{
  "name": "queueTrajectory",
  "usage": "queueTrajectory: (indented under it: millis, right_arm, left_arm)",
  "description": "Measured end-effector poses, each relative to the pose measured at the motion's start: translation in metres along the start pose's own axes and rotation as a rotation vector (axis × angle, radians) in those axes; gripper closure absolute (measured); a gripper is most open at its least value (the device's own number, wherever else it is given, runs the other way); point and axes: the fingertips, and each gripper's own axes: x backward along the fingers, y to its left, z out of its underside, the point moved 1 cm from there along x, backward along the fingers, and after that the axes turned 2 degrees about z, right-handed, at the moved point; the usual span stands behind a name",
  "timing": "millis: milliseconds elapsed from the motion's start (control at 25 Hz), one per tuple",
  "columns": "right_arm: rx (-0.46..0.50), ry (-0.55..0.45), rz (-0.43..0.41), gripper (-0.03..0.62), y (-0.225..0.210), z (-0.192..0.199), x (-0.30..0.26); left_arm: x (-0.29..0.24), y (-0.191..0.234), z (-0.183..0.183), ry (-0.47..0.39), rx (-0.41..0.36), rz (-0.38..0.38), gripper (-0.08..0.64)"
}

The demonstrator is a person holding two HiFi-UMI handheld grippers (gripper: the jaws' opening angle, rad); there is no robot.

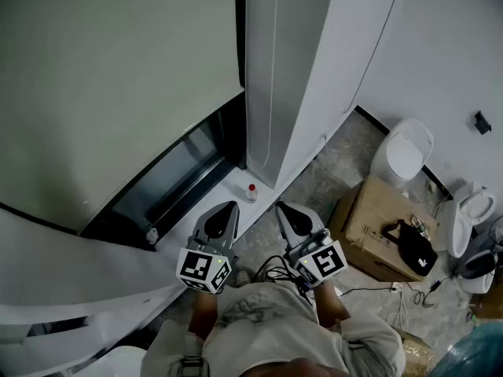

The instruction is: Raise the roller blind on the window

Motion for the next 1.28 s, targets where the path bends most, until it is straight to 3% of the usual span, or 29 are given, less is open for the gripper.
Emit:
queueTrajectory:
  millis: [400,1000,1280]
  right_arm:
    - [0.002,-0.015,0.017,0.581,-0.015,0.001,0.016]
    - [-0.006,-0.051,-0.072,0.581,-0.034,-0.007,0.029]
    - [-0.014,-0.034,-0.022,0.581,-0.051,0.000,0.010]
  left_arm:
    - [-0.007,-0.013,0.005,0.003,-0.005,-0.034,0.555]
    - [-0.021,-0.037,0.008,-0.005,-0.020,-0.111,0.555]
    - [-0.037,-0.021,0.008,-0.006,-0.013,-0.097,0.555]
